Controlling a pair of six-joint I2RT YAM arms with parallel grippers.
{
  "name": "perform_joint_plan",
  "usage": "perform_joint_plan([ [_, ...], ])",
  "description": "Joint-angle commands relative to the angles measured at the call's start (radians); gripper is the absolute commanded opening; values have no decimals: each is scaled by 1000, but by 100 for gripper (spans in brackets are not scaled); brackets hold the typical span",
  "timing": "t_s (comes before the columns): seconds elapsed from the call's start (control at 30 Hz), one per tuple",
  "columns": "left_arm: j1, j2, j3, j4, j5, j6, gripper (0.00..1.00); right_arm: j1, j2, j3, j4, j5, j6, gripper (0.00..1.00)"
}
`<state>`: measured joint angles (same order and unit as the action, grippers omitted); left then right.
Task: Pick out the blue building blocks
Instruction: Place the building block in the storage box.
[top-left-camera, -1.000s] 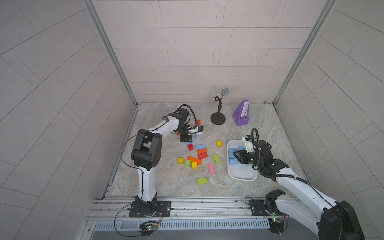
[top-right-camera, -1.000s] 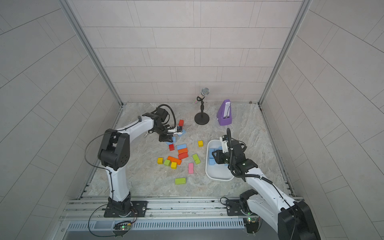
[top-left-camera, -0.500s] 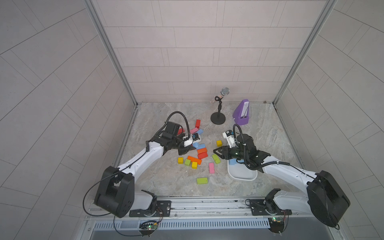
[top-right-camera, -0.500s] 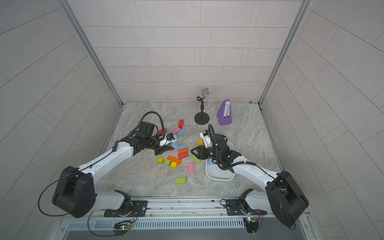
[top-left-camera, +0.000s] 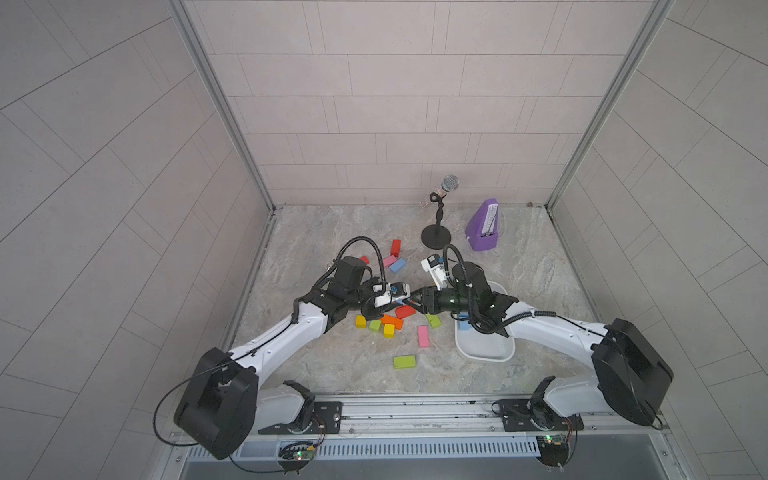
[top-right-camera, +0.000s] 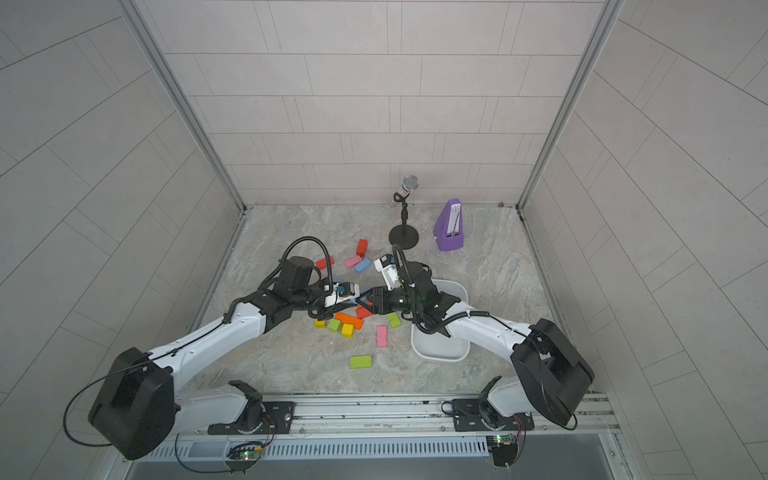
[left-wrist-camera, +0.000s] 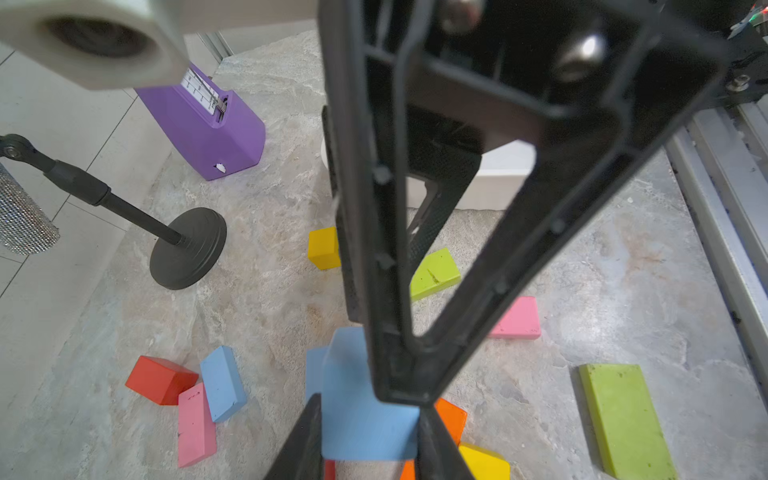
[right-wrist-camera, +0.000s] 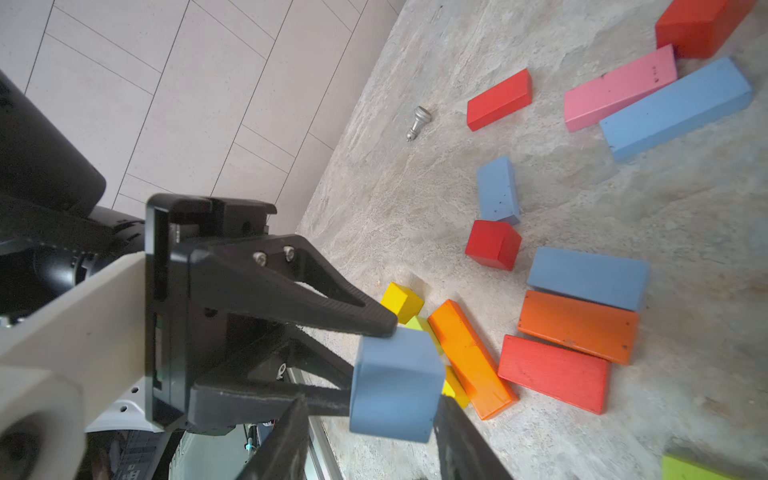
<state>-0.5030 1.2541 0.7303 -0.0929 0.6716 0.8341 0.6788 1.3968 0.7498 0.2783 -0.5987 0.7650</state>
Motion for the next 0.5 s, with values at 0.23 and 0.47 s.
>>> perform_joint_plan([
  [0.23,-20,-31,-17,52,11,-13,18,2,2,32,-71,69,-20,51],
  [0.47,-23,-35,-25,76,25,-38,18,2,18,43,-36,9,-12,50],
])
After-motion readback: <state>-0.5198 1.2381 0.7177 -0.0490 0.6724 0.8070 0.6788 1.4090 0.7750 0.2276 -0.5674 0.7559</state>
